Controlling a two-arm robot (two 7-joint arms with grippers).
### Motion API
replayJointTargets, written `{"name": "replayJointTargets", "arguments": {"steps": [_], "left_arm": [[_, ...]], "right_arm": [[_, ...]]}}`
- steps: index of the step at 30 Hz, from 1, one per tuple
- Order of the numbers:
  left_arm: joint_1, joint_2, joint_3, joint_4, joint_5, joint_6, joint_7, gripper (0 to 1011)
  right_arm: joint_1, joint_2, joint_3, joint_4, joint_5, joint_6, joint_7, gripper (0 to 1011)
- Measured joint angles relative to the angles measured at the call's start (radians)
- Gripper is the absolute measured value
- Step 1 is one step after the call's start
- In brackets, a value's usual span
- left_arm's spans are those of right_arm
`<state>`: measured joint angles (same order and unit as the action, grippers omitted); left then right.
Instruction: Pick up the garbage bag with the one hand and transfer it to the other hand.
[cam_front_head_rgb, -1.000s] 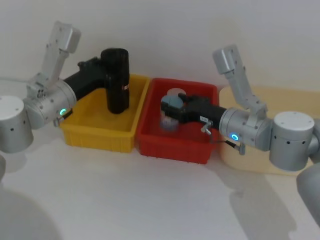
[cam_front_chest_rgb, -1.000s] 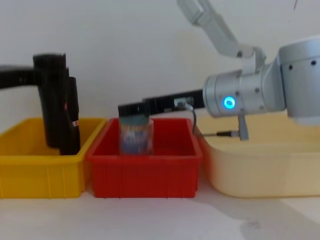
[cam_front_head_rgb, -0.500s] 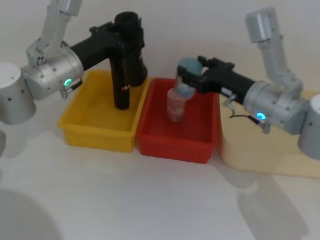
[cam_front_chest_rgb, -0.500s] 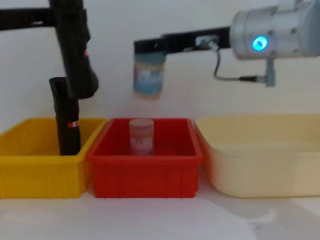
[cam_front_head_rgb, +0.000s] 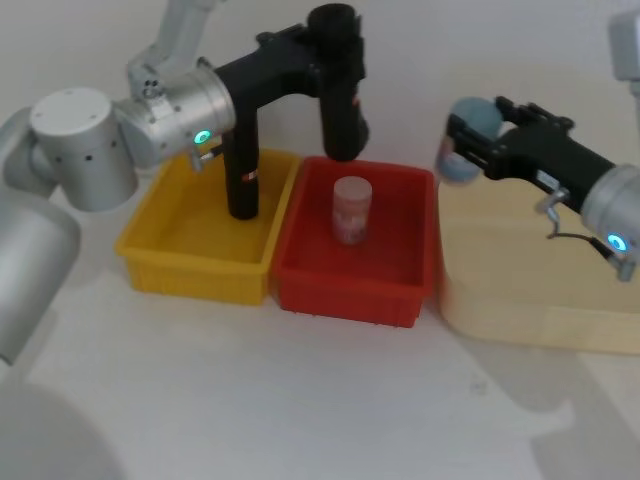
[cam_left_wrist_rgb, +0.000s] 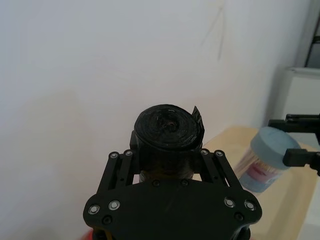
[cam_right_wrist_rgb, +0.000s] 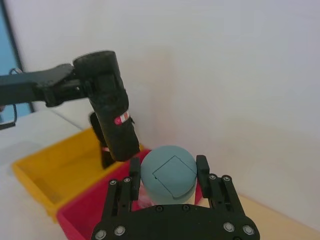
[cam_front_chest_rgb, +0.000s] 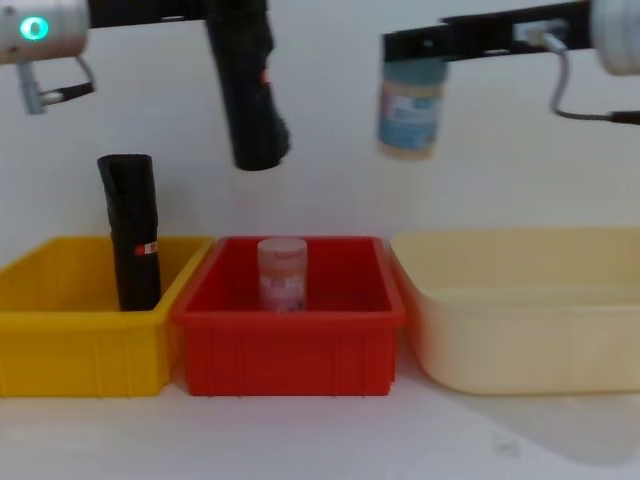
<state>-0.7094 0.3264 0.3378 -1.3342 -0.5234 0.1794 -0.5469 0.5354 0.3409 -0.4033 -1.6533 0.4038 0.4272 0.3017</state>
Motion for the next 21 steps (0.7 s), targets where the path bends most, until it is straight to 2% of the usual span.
{"name": "replayJointTargets", "arguments": {"steps": [7, 10, 19, 21], "left_arm": [[-0.063, -0.058, 0.039, 0.094, -0.008, -0.03, -0.039, 519], [-0.104, -0.1, 0.061, 0.162, -0.016, -0.054, -0.066, 519], [-0.2, -0.204, 0.107, 0.334, -0.031, -0.109, -0.123, 519], [-0.212, -0.217, 0.114, 0.357, -0.032, -0.116, -0.13, 519]], "right_arm": [[-0.061, 0.04, 0.053, -0.041, 0.007, 0.021, -0.031, 656], [-0.073, 0.051, 0.07, -0.042, 0.008, 0.024, -0.037, 656], [-0.066, 0.065, 0.094, 0.007, 0.009, 0.02, -0.036, 656], [-0.055, 0.066, 0.099, 0.033, 0.008, 0.015, -0.031, 656]]}}
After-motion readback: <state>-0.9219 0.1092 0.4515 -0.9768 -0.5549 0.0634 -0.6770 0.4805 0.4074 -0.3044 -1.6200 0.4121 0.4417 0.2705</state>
